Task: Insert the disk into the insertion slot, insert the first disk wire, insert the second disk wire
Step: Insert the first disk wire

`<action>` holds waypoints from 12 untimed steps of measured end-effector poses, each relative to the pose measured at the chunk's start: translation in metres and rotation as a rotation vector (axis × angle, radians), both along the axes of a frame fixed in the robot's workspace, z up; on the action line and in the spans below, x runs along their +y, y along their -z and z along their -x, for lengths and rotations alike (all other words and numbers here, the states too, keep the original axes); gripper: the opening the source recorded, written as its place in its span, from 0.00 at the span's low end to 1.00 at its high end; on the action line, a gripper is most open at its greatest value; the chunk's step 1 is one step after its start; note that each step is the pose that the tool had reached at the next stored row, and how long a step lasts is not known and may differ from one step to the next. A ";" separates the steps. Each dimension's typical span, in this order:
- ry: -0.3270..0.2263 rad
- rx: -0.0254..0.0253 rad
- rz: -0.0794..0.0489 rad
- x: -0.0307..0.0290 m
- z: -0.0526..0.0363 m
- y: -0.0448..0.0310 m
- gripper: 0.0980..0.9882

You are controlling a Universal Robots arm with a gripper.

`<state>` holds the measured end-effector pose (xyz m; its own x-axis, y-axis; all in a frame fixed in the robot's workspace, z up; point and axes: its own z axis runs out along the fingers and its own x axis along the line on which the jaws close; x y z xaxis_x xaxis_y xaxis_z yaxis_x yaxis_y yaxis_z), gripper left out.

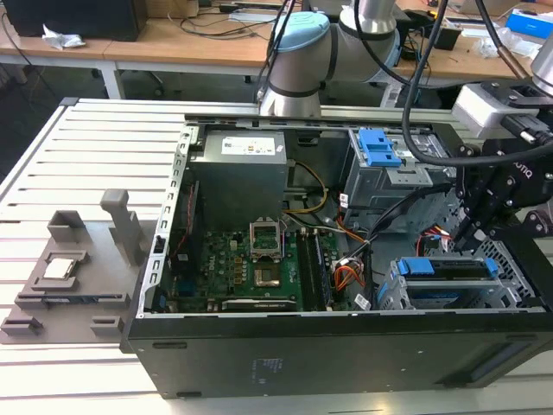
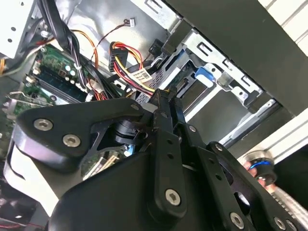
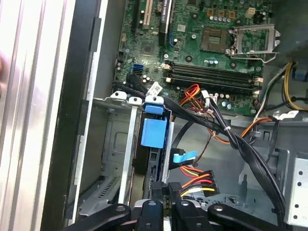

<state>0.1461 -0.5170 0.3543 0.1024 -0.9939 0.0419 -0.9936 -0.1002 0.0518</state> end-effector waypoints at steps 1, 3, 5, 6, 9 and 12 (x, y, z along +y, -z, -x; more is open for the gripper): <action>0.024 0.0000 0.000 0.0000 0.0000 0.0000 0.07; 0.063 0.0000 0.000 0.0000 0.0000 0.0001 0.07; 0.107 0.0000 0.000 0.0000 0.0000 0.0002 0.07; 0.134 0.0000 0.000 0.0000 0.0000 0.0002 0.07; 0.227 0.0000 0.000 0.0000 0.0000 0.0006 0.07; 0.241 0.0000 0.000 0.0000 0.0000 0.0005 0.07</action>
<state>0.1462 -0.5170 0.3538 -0.1375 -0.9896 0.0420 -0.9889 0.1396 0.0518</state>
